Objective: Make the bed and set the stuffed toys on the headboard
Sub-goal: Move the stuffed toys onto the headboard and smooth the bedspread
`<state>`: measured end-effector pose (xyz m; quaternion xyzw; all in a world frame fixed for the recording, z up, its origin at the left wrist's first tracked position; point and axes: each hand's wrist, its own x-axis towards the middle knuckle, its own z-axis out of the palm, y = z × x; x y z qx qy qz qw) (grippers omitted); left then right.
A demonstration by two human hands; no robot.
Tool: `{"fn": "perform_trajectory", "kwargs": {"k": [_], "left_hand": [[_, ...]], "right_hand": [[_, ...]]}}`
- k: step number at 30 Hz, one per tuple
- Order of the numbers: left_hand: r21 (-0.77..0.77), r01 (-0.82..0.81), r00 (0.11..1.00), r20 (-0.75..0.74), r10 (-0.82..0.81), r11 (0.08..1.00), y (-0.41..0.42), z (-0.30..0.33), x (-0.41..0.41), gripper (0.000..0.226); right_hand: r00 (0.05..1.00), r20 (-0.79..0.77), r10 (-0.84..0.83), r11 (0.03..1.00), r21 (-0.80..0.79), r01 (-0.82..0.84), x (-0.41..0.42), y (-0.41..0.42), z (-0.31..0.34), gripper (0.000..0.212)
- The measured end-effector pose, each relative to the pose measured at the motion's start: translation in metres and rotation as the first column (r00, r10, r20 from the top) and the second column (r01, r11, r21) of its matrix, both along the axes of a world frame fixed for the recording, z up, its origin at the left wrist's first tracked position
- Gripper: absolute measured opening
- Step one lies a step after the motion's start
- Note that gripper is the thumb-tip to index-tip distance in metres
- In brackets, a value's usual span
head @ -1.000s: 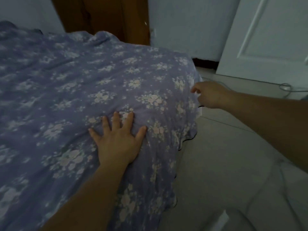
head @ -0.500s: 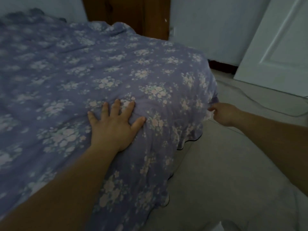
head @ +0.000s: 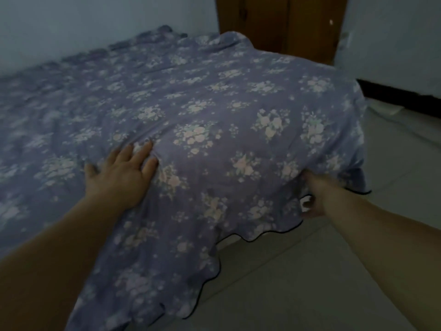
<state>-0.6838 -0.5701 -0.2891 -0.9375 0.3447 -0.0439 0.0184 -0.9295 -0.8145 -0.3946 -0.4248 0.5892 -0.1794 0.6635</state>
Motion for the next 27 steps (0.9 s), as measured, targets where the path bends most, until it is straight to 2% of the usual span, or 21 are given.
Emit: {"fn": "perform_trajectory", "kwargs": {"k": [2, 7, 9, 11, 14, 16, 18, 19, 21, 23, 25, 27], "left_hand": [[-0.050, -0.104, 0.994, 0.016, 0.105, 0.993, -0.006, -0.006, -0.012, 0.054], [-0.159, -0.266, 0.962, 0.012, 0.271, 0.951, -0.019, -0.017, -0.042, 0.051], [-0.170, -0.305, 0.952, -0.024, 0.305, 0.937, -0.019, -0.018, -0.051, 0.052], [-0.195, -0.313, 0.950, -0.054, 0.309, 0.929, -0.019, -0.020, -0.059, 0.053], [-0.318, -0.303, 0.951, -0.044, 0.305, 0.899, -0.020, -0.036, -0.082, 0.057], [-0.406, -0.209, 0.975, -0.016, 0.222, 0.890, -0.020, -0.061, -0.113, 0.067], [-0.457, 0.016, 0.999, 0.038, 0.001, 0.889, -0.020, -0.090, -0.151, 0.083], [-0.420, 0.162, 0.986, 0.102, -0.131, 0.893, -0.022, -0.103, -0.169, 0.089], [-0.226, 0.359, 0.921, 0.244, -0.304, 0.905, -0.030, -0.127, -0.195, 0.099], [-0.142, 0.361, 0.908, 0.278, -0.313, 0.922, -0.039, -0.135, -0.208, 0.103], [-0.209, 0.334, 0.912, 0.317, -0.259, 0.919, -0.047, -0.132, -0.211, 0.089], [-0.324, 0.394, 0.893, 0.358, -0.274, 0.860, -0.050, -0.124, -0.210, 0.056]], "right_hand": [[0.995, 0.092, 0.025, 0.994, 0.102, -0.034, 0.007, -0.002, -0.011, 0.042], [0.927, 0.366, -0.082, 0.992, 0.121, 0.040, 0.015, -0.008, -0.038, 0.064], [0.914, 0.403, -0.053, 0.992, 0.122, 0.004, 0.012, -0.005, -0.041, 0.060], [0.921, 0.390, -0.016, 0.999, 0.048, -0.003, 0.003, 0.002, -0.038, 0.045], [0.916, 0.400, -0.009, 0.997, -0.071, 0.041, -0.017, 0.015, -0.030, 0.029], [0.886, 0.461, -0.055, 0.990, -0.090, 0.109, -0.031, 0.031, -0.019, 0.034], [0.862, 0.498, -0.097, 0.982, -0.094, 0.165, -0.044, 0.043, -0.012, 0.039], [0.857, 0.506, -0.097, 0.979, -0.106, 0.173, -0.050, 0.048, -0.008, 0.045], [0.860, 0.500, -0.101, 0.973, -0.132, 0.191, -0.059, 0.052, -0.004, 0.054], [0.871, 0.480, -0.108, 0.966, -0.156, 0.205, -0.071, 0.050, -0.001, 0.052], [0.877, 0.464, -0.124, 0.954, -0.186, 0.233, -0.082, 0.049, 0.002, 0.042], [0.892, 0.433, -0.126, 0.918, -0.290, 0.271, -0.092, 0.049, 0.005, 0.030]]}}
